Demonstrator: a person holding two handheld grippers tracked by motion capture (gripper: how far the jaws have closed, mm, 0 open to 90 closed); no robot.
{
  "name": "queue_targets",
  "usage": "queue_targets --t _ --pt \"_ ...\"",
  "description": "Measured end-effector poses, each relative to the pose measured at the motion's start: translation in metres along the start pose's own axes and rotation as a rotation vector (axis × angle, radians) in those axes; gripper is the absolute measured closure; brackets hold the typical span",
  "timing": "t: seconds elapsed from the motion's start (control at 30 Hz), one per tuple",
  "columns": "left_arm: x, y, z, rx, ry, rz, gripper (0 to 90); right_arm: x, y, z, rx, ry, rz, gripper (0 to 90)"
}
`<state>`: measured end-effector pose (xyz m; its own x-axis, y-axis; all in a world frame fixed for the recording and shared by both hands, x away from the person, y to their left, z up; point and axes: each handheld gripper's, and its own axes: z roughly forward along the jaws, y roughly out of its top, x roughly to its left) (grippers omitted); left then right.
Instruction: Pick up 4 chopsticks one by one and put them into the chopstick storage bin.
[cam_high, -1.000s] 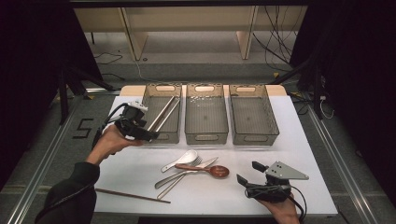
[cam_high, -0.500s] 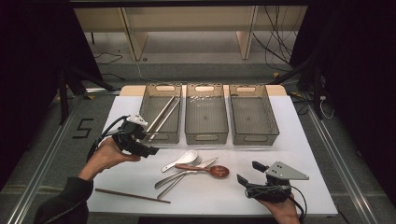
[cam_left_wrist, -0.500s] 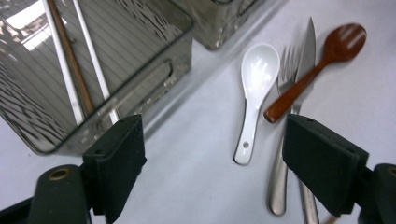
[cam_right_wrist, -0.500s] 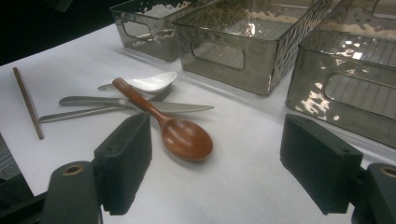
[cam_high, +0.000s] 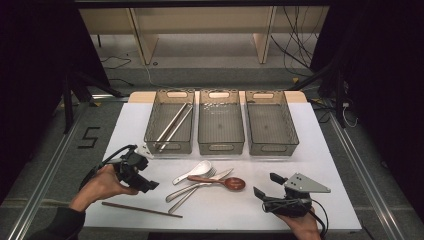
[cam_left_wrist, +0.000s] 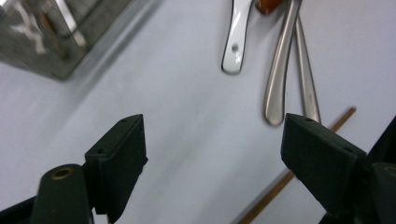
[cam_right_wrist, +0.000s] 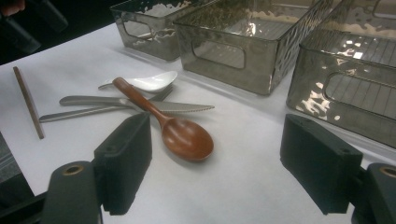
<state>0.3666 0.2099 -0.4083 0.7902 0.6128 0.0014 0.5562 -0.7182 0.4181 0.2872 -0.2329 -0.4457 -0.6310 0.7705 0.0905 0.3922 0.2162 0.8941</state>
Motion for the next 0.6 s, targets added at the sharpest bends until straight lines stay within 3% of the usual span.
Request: queue_targets --t 0.23,0.3,0.4,0.6 --pt "-0.008 -0.016 0.005 0.101 -0.021 0.07 24.0 0.0 0.0 0.0 0.003 -0.001 -0.001 25.9" --pt "-0.009 -0.02 0.009 0.112 -0.035 0.064 24.9 0.0 0.0 0.001 0.004 -0.001 -0.001 25.9" --pt "-0.012 -0.026 0.014 0.162 -0.037 0.094 26.2 0.0 0.0 0.0 0.003 -0.002 -0.001 25.9" --pt "-0.017 -0.033 0.02 0.208 -0.053 0.145 32.2 0.0 0.0 0.001 0.006 -0.001 -0.001 25.9"
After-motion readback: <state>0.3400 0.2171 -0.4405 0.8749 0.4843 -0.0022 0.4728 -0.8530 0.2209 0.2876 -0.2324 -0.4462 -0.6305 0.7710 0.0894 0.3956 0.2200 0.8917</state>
